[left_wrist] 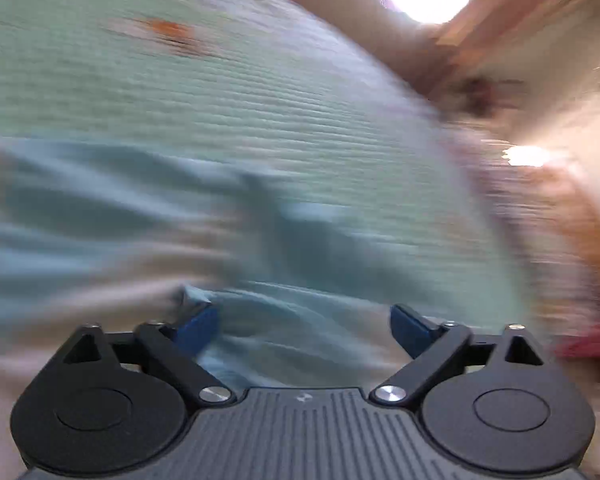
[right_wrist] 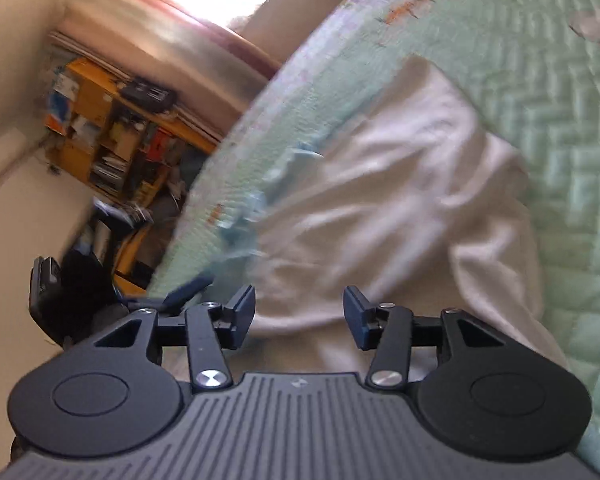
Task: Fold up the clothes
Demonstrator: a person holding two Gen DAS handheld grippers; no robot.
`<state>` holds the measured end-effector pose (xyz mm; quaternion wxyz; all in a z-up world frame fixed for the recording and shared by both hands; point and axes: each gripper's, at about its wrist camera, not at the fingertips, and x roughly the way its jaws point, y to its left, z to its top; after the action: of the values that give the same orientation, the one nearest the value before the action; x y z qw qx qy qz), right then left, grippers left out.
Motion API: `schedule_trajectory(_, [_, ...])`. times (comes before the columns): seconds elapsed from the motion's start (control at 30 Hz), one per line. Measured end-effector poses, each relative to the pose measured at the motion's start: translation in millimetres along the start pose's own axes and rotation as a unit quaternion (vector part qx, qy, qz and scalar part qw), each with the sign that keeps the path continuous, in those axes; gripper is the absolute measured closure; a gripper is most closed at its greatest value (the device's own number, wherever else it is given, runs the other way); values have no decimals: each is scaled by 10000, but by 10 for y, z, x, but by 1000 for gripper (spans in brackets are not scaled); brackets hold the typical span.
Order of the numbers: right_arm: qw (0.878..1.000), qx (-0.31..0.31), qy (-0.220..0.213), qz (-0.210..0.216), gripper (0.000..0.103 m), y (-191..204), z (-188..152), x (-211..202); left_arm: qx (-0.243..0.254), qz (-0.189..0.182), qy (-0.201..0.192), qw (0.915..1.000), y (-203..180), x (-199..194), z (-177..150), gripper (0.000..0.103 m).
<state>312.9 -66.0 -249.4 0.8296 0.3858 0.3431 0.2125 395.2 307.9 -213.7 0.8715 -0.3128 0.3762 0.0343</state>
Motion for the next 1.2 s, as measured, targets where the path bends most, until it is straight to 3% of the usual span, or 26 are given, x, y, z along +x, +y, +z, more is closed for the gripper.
schedule_trajectory(0.03, [9999, -59, -57, 81, 58, -32, -47, -41, -160, 49, -112, 9998, 146, -42, -18, 17])
schedule_trajectory(0.1, [9994, -273, -141, 137, 58, -33, -86, -65, -409, -272, -203, 9986, 347, -129, -14, 17])
schedule_trajectory(0.27, [9973, -710, -190, 16, 57, 66, -140, -28, -95, -187, -186, 9996, 147, -308, 23, 10])
schedule_trajectory(0.33, [9977, -648, -203, 67, 57, 46, -128, -1, 458, -54, -424, 9980, -133, -436, -18, 4])
schedule_trajectory(0.4, [9979, -600, -220, 103, 57, 22, -127, 22, 1298, 30, -548, 9900, -466, -510, -126, 1])
schedule_trajectory(0.47, [9974, -685, -233, 53, 57, 44, -145, 42, 1888, 75, -120, 9819, -685, -348, -297, 1])
schedule_trajectory(0.57, [9964, -818, -235, -26, 57, 86, -167, 65, 2180, 704, 740, 9706, -686, 103, -544, 6])
schedule_trajectory(0.6, [9964, -813, -232, -22, 57, 92, -165, 74, 2336, 693, 627, 9678, -668, 122, -618, 1])
schedule_trajectory(0.67, [9970, -743, -213, -3, 57, 86, -155, 57, 2729, 739, 536, 9577, -715, 108, -722, 1])
schedule_trajectory(0.8, [9975, -703, -75, 98, 57, 239, -90, -10, 2744, 617, 559, 9580, -657, 62, -724, 1])
schedule_trajectory(0.97, [9902, -1231, -543, 387, 57, 643, 201, -61, 2982, 560, 492, 9516, -655, 64, -786, 1])
schedule_trajectory(1.07, [9958, -813, -158, 390, 57, 493, 371, 277, 2996, 525, 458, 9515, -621, 110, -766, 1])
schedule_trajectory(1.13, [9981, -549, 267, -9, 59, 308, 387, 525, 3016, 538, 445, 9509, -623, 114, -773, 1])
schedule_trajectory(1.17, [9975, -443, 474, -269, 81, 213, 379, 637, 3032, 548, 443, 9503, -624, 119, -775, 1])
schedule_trajectory(1.2, [9969, -321, 592, -417, 83, 154, 384, 686, 3044, 549, 438, 9499, -625, 119, -775, 1])
